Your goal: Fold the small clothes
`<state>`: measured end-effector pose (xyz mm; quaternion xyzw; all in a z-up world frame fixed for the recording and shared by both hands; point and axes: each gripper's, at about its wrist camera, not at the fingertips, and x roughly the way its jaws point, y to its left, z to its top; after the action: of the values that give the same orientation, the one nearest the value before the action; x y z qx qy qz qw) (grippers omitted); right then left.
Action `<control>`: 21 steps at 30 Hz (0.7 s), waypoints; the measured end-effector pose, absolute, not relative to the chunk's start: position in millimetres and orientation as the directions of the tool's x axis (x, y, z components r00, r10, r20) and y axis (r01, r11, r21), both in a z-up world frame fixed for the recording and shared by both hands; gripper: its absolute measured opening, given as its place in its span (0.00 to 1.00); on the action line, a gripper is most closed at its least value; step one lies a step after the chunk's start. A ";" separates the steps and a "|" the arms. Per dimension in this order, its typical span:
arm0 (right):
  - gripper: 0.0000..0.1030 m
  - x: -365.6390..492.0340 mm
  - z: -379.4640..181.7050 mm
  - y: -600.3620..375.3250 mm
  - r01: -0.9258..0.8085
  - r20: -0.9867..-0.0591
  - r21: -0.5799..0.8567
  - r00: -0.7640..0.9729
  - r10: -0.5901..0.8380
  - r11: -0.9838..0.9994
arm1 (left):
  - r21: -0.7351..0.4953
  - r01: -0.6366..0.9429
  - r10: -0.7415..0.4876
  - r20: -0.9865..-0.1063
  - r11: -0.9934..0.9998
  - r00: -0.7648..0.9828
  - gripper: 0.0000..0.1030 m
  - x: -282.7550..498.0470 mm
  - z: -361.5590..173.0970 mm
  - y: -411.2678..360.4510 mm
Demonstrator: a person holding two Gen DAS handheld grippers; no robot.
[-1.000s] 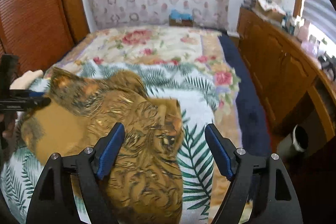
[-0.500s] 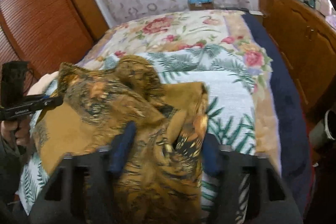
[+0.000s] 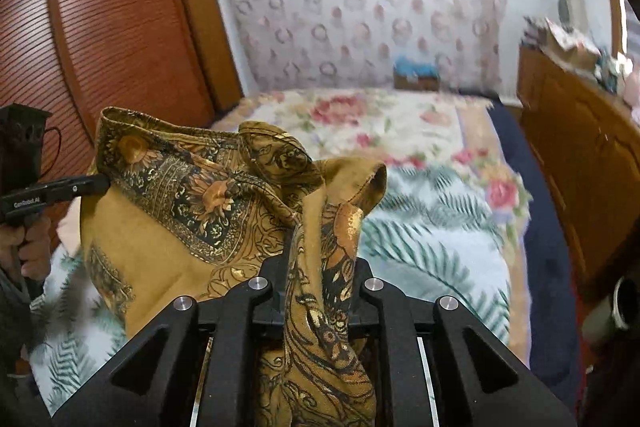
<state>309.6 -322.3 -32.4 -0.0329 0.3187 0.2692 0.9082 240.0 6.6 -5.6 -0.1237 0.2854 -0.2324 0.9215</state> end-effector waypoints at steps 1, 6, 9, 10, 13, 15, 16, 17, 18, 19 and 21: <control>0.12 308.9 -26.7 -312.9 -0.523 -0.583 0.106 0.657 0.479 0.846 | -0.362 0.341 -0.485 -0.458 0.867 0.745 0.03 232.3 -4.3 18.3; 0.12 313.2 1.6 -243.8 -0.632 -0.546 0.060 0.628 0.555 0.773 | -0.357 0.217 -0.367 -0.436 0.909 0.821 0.03 195.9 -5.3 80.0; 0.12 321.5 14.0 -190.1 -0.700 -0.541 0.010 0.597 0.593 0.714 | -0.361 0.120 -0.282 -0.438 0.925 0.853 0.03 176.2 -16.0 117.1; 0.12 325.0 16.7 -170.5 -0.721 -0.542 -0.007 0.585 0.603 0.693 | -0.365 0.095 -0.262 -0.441 0.926 0.858 0.03 171.1 -20.9 126.6; 0.12 333.7 23.3 -112.3 -0.776 -0.554 -0.048 0.545 0.630 0.629 | -0.395 0.001 -0.197 -0.456 0.919 0.868 0.03 152.8 -41.0 161.0; 0.12 337.7 23.2 -79.6 -0.803 -0.563 -0.070 0.521 0.641 0.591 | -0.415 -0.041 -0.171 -0.461 0.909 0.871 0.03 142.0 -53.2 174.7; 0.12 340.4 23.5 -52.5 -0.824 -0.575 -0.088 0.500 0.647 0.559 | -0.422 -0.064 -0.156 -0.467 0.904 0.871 0.02 135.6 -59.8 182.0; 0.12 340.1 22.7 -36.0 -0.836 -0.581 -0.100 0.490 0.650 0.540 | -0.424 -0.077 -0.147 -0.471 0.902 0.870 0.02 133.2 -65.0 182.5; 0.12 340.0 21.4 -20.1 -0.848 -0.587 -0.109 0.477 0.654 0.519 | -0.430 -0.100 -0.131 -0.476 0.897 0.870 0.02 126.1 -72.4 189.6; 0.12 340.8 20.0 -0.5 -0.861 -0.598 -0.120 0.459 0.657 0.494 | -0.430 -0.114 -0.119 -0.479 0.896 0.870 0.02 121.9 -76.4 190.3; 0.12 342.8 15.6 37.6 -0.882 -0.617 -0.146 0.436 0.656 0.448 | -0.421 -0.161 -0.079 -0.497 0.893 0.864 0.02 111.9 -88.7 199.8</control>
<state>342.8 37.6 15.6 -0.2312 0.2445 0.4715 0.8151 111.9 199.8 -88.7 -0.2306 0.2598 0.0219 0.9375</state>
